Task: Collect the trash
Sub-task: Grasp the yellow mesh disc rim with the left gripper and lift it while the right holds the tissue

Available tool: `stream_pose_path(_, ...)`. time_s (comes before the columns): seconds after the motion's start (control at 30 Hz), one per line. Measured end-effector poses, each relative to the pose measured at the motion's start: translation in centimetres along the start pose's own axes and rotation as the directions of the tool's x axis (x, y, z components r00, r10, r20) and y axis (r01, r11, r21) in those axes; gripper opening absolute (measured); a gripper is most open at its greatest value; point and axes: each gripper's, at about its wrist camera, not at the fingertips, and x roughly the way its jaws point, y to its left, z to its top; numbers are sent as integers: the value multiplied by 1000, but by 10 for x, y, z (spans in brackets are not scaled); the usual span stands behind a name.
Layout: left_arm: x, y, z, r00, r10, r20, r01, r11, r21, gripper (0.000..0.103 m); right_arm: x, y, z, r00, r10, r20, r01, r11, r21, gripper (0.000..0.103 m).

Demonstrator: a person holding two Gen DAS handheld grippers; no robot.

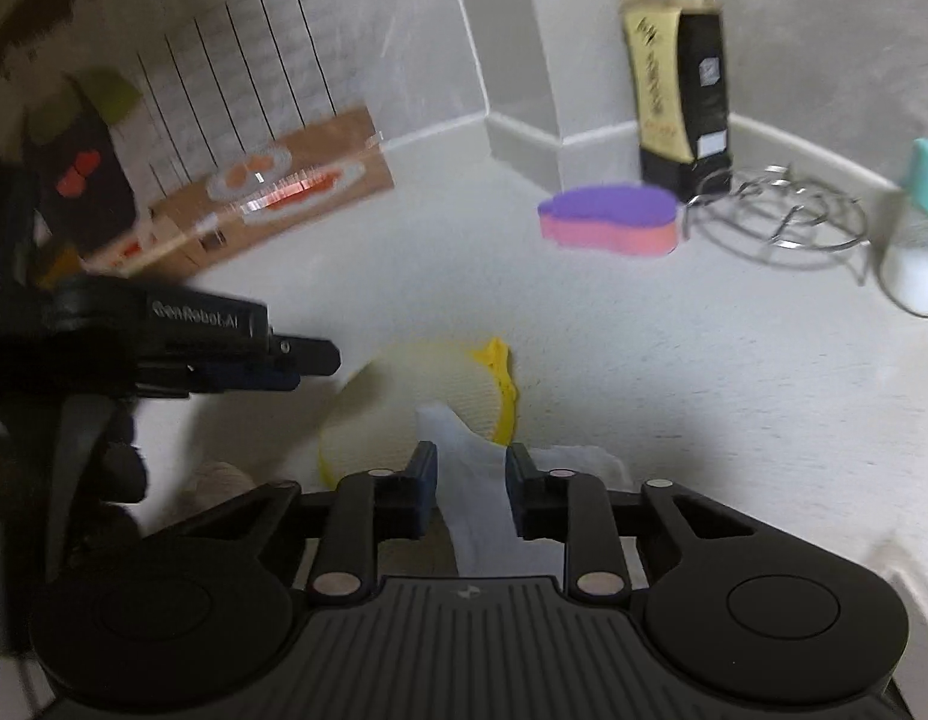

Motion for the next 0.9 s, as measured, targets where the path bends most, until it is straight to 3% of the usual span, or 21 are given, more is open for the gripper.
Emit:
stream_pose_path(0.13, 14, 7, -1, 1000, 0, -32, -1, 1000, -15, 37, 18, -5, -1, 999, 6, -40, -5, 1000, 29, 23)
stream_pose_path(0.3, 16, 6, -9, 995, -66, -76, 64, 997, -31, 37, 19, -11, 0, 998, 34, -49, -32, 999, 36, 23)
stream_pose_path(0.4, 8, -2, -11, 995, -67, -68, 67, 998, 0, 37, 19, -15, -1, 998, 39, -50, -37, 998, 41, 23)
stream_pose_path(0.53, -8, -10, -12, 992, -112, -58, 112, 994, -1, 37, 15, -20, -3, 998, 33, -48, -31, 999, 38, 23)
stream_pose_path(0.7, -28, -35, -16, 983, -181, -44, 184, 981, 66, 37, 12, -22, -8, 999, 26, -33, -25, 999, 31, 23)
stream_pose_path(0.77, -28, -43, -16, 983, -178, -52, 182, 979, 93, 37, 11, -20, -10, 1000, 16, -27, -16, 1000, 11, 23)
stream_pose_path(0.9, -18, -49, -18, 995, -93, -46, 99, 984, 149, 37, 9, -17, -11, 1000, 9, -17, -9, 1000, -12, 23)
